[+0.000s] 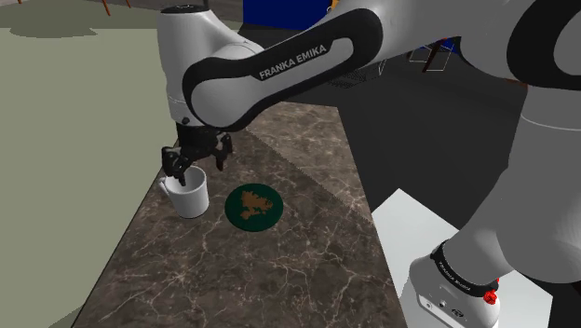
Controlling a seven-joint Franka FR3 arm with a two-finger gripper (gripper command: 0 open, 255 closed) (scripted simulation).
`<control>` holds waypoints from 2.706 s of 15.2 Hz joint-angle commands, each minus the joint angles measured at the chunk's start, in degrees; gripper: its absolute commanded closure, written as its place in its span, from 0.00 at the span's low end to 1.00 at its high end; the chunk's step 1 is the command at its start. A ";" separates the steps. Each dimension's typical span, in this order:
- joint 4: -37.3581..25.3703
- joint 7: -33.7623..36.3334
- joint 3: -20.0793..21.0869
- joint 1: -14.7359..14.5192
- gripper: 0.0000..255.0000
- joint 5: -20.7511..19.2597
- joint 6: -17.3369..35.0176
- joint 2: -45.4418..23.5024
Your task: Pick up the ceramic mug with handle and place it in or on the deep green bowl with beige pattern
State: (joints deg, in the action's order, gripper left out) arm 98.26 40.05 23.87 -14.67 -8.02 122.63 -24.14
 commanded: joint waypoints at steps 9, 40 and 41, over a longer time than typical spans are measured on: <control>0.82 0.30 -0.32 -0.23 0.00 -0.62 2.06 -1.32; -7.21 -0.87 0.92 0.30 1.00 1.84 -10.51 3.59; -7.79 -0.90 0.96 0.29 1.00 1.91 -11.22 3.74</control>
State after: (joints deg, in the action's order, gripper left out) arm 90.81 39.24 24.77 -14.46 -6.28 112.13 -20.79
